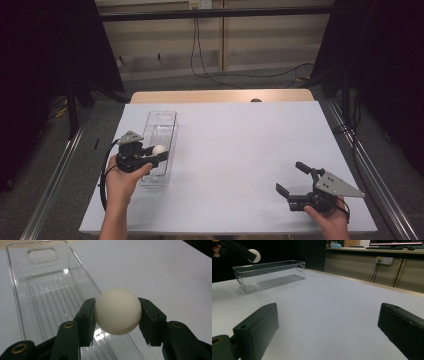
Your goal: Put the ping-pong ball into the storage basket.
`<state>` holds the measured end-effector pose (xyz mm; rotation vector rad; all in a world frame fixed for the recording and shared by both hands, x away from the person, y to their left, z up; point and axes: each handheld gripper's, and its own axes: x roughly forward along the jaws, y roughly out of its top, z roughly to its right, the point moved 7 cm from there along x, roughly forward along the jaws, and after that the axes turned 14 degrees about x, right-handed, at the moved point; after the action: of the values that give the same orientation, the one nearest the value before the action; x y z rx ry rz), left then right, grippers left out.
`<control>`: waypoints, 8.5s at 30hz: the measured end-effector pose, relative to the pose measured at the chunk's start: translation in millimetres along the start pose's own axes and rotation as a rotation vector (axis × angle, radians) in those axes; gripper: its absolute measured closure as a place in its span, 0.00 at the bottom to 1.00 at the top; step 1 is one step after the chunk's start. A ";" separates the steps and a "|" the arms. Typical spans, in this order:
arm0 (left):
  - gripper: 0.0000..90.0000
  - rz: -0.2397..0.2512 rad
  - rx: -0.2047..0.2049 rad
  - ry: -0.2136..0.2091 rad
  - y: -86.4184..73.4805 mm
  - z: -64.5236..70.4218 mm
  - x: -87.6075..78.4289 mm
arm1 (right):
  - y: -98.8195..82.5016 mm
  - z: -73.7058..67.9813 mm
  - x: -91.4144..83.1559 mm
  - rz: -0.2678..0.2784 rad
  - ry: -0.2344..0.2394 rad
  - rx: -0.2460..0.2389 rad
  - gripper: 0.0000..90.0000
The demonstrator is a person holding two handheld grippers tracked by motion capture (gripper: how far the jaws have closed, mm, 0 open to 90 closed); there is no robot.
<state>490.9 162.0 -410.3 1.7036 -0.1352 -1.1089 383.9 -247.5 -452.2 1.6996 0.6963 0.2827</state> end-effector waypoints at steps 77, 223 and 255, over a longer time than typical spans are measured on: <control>0.57 -0.031 -0.018 0.077 -19.5 -22.7 8.4 | -0.4 -0.4 1.2 0.001 0.004 0.002 0.03; 0.03 0.312 0.039 0.118 -24.8 -7.3 -24.9 | 3.4 -2.3 5.5 0.010 0.014 0.005 0.03; 0.03 0.356 0.053 0.117 -44.4 2.7 -34.5 | 3.4 -0.8 5.0 0.014 0.008 0.020 0.03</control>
<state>451.5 199.4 -425.1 1.7049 -0.3811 -0.7466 388.4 -244.3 -449.7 1.7242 0.6957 0.2938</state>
